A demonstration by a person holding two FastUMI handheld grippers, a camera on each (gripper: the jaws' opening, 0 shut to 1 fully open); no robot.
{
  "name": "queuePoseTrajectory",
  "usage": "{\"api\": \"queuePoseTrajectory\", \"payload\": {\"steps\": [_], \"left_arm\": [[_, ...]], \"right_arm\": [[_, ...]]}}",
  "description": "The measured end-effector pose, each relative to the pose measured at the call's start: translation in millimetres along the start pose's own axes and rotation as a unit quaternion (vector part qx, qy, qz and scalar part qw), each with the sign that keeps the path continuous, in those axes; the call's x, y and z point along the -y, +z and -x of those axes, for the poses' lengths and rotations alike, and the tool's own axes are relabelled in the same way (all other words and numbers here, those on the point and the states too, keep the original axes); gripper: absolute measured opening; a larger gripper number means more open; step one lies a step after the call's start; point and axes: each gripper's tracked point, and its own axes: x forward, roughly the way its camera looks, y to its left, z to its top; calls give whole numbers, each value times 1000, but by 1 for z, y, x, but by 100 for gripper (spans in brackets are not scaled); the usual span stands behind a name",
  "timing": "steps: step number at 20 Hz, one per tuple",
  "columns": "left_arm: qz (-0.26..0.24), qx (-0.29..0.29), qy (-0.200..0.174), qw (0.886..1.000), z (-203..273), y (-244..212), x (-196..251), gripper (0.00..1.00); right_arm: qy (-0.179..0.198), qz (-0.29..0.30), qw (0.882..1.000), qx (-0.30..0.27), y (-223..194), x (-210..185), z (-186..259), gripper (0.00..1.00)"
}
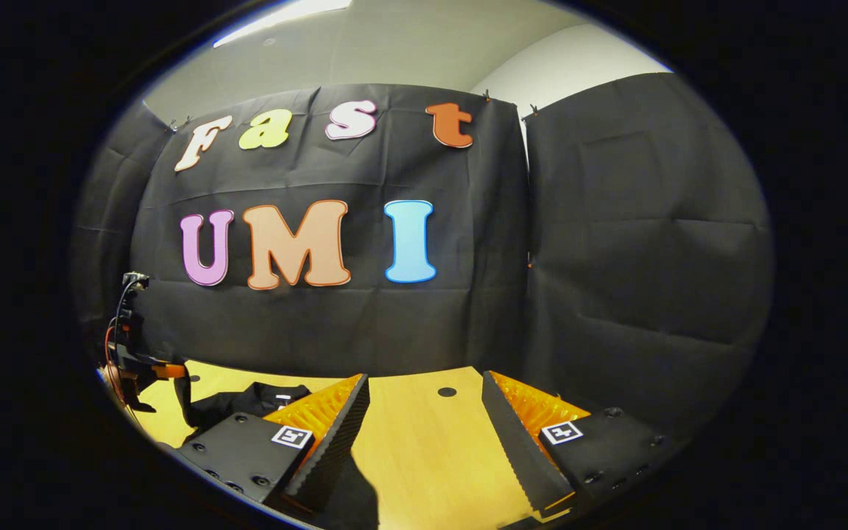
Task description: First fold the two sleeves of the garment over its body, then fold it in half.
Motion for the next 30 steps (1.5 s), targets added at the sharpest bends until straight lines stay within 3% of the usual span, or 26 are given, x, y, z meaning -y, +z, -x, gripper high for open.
{"api": "queuePoseTrajectory", "payload": {"steps": [3, 7, 12, 16, 19, 20, 21, 23, 24, 25, 27, 30], "left_arm": [[13, -2, -28, 1000, -21, 8, 45, 0], [-16, 6, -63, 998, -42, 20, 106, 0], [-29, -35, -98, 994, -68, -10, 179, 0], [-38, -75, -94, 992, -88, -42, 203, 0], [-28, -83, -87, 992, -95, -55, 213, 0], [-24, -84, -84, 993, -98, -60, 214, 0], [-17, -89, -83, 992, -98, -64, 215, 1], [4, -98, -108, 989, -95, -71, 229, 6], [13, -95, -120, 988, -94, -71, 236, 11], [24, -85, -141, 986, -91, -64, 247, 40], [23, -61, -146, 987, -77, -52, 252, 99], [-4, -12, -132, 991, -72, -26, 249, 96]], "right_arm": [[-15, -9, 1000, -7, -6, 23, 1, 96], [-33, -18, 999, -14, -12, 51, 7, 96], [-48, -33, 998, -22, -22, 80, 17, 96], [-58, -34, 997, -39, -39, 98, 24, 94], [-60, -31, 997, -49, -50, 104, 28, 97], [-57, -32, 996, -54, -56, 103, 29, 94], [-54, -33, 996, -58, -61, 102, 30, 97], [-48, -34, 996, -65, -69, 101, 30, 97], [-45, -34, 996, -68, -73, 100, 31, 97], [-41, -34, 996, -71, -76, 98, 30, 97], [-31, -34, 996, -73, -79, 91, 31, 97], [-8, -32, 996, -79, -87, 75, 31, 97]]}}
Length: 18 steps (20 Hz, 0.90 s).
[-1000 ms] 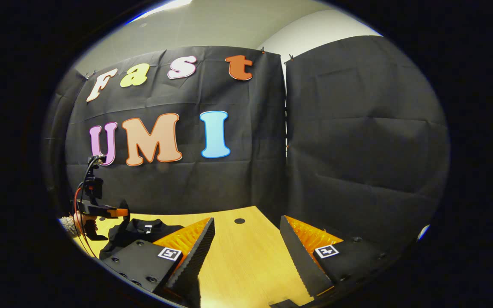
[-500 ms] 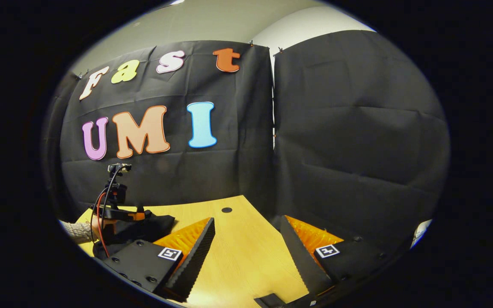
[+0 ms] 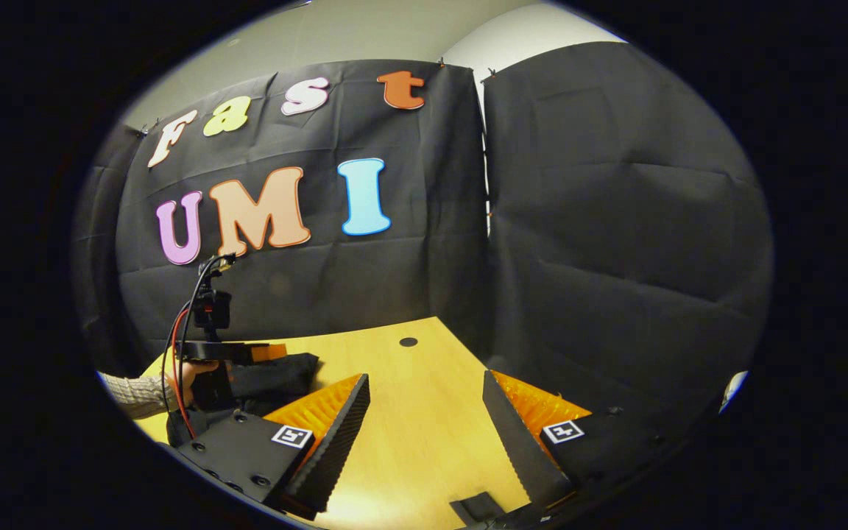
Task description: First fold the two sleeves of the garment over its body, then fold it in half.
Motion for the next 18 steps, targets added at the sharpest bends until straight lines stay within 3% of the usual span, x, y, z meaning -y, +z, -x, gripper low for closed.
{"api": "queuePoseTrajectory", "payload": {"steps": [4, 5, 9, 13, 14, 18], "left_arm": [[-27, 55, 6, 998, 40, 39, -5, 95], [-30, 68, 9, 997, 52, 48, -11, 96], [-31, 117, 42, 992, 115, 70, -49, 94], [-31, 116, 100, 988, 185, 50, -101, 93], [-28, 112, 110, 987, 202, 39, -111, 93], [-26, 65, 165, 984, 265, -30, -149, 93]], "right_arm": [[41, 24, 999, -10, -13, -29, -1, 94], [55, 28, 998, -12, -15, -38, -2, 97], [111, 43, 993, -19, -28, -79, -2, 94], [161, 59, 984, -41, -57, -119, 1, 97], [173, 64, 982, -47, -66, -127, 3, 94], [215, 91, 968, -90, -112, -153, 9, 97]]}}
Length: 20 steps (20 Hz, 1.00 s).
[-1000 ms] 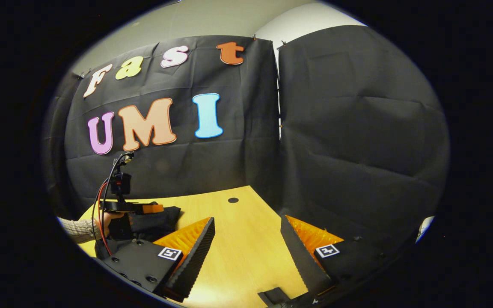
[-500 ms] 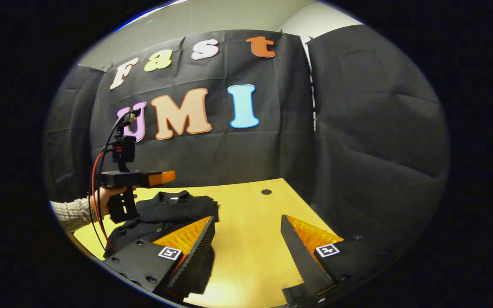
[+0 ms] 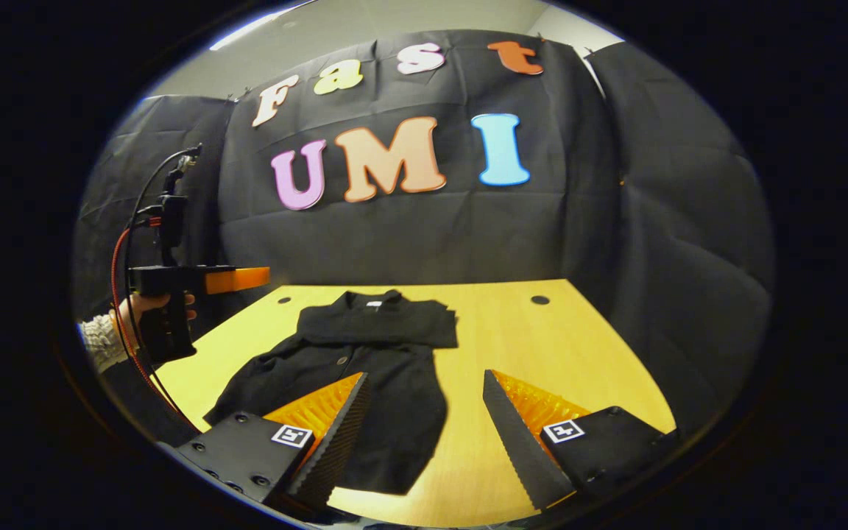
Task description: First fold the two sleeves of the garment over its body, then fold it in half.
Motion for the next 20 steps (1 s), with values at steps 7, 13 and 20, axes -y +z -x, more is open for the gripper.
{"api": "queuePoseTrajectory", "payload": {"steps": [7, 13, 20], "left_arm": [[23, -157, 72, 985, 93, -147, -38, 94], [51, -245, 70, 966, 124, -212, -21, 94], [54, -293, 69, 952, 133, -251, -15, 94]], "right_arm": [[45, -2, 994, -101, -74, -28, -20, 98], [70, 9, 982, -176, -124, -41, -35, 98], [70, 23, 972, -223, -162, -44, -31, 98]]}}
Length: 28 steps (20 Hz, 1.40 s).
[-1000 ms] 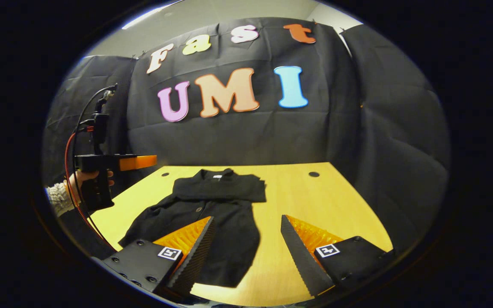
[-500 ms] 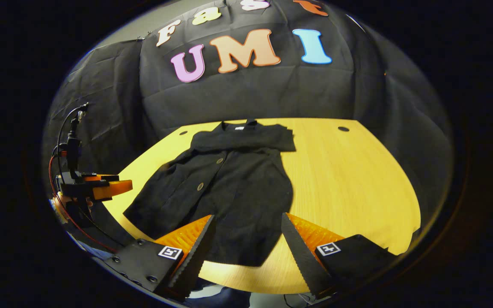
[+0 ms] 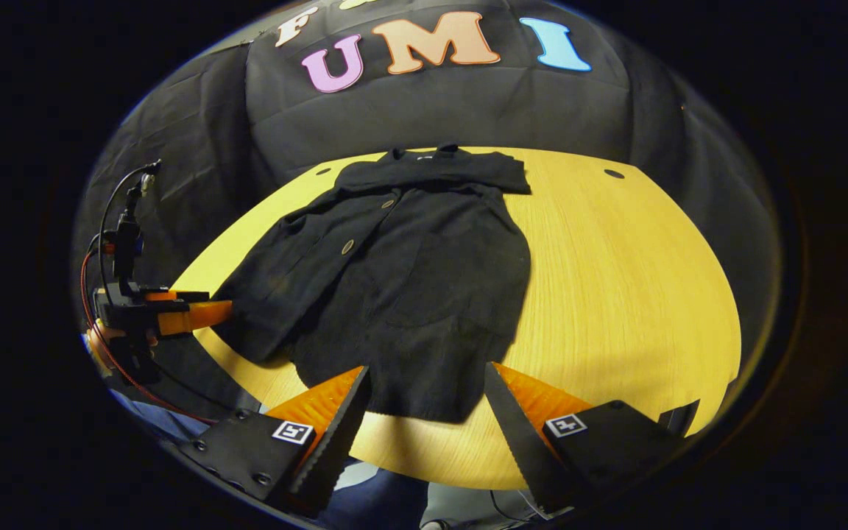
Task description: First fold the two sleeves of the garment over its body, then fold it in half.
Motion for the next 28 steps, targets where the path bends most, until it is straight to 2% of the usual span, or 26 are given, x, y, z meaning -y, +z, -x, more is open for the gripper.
{"api": "queuePoseTrajectory", "payload": {"steps": [3, 4, 5, 8, 9, 10, 11, 12, 13, 14, 16, 18, 19, 20, 21, 22, 23, 27, 28], "left_arm": [[-3, -9, 1, 1000, -2, -6, 4, 94], [-3, -3, 1, 1000, -3, -4, 5, 93], [-2, -4, 2, 1000, -4, -3, 5, 93], [7, -6, -6, 1000, -5, -4, 6, 93], [11, -5, -8, 1000, -5, -4, 6, 93], [13, -9, -9, 1000, -6, -4, 5, 92], [15, -11, -12, 1000, -6, -5, 7, 92], [12, -12, -13, 1000, -7, -4, 8, 92], [8, -12, -16, 1000, -7, -4, 10, 91], [7, -11, -20, 1000, -7, -3, 12, 89], [0, -8, -26, 1000, -8, -2, 14, 80], [-4, -6, -35, 999, -8, -1, 16, 73], [-6, -5, -40, 999, -9, 0, 18, 69], [-7, -4, -44, 999, -12, 0, 20, 66], [-7, -3, -47, 999, -10, 1, 20, 56], [-2, -2, -49, 999, -11, 1, 19, 51], [5, -1, -49, 999, -11, 3, 19, 39], [20, 3, -38, 999, -14, 6, 18, 17], [17, 2, -33, 999, -15, 6, 19, 17]], "right_arm": [[-5, 1, 1000, -12, -9, -2, -7, 98], [-7, 3, 1000, -14, -11, -3, -8, 94], [-9, 4, 1000, -16, -13, -3, -8, 99], [-15, 11, 1000, -15, -15, -2, -9, 98], [-17, 13, 1000, -15, -14, -1, -9, 93], [-19, 17, 1000, -14, -14, -2, -9, 98], [-20, 22, 999, -14, -14, -2, -9, 93], [-22, 28, 999, -14, -14, -1, -10, 98], [-23, 35, 999, -14, -13, -1, -11, 92], [-23, 41, 999, -13, -13, -1, -13, 97], [-18, 41, 999, -10, -12, -1, -14, 93], [-13, 20, 1000, -5, -12, -1, -16, 79], [-9, 4, 1000, -5, -11, -2, -16, 65], [-6, -10, 1000, -5, -11, -2, -16, 58], [-4, -19, 1000, -7, -11, -2, -16, 48], [-5, -24, 1000, -7, -11, -1, -17, 39], [-6, -28, 1000, -8, -11, 0, -15, 27], [-11, -19, 1000, -7, -11, -1, -16, 10], [-6, -21, 1000, -7, -10, -2, -16, 6]]}}
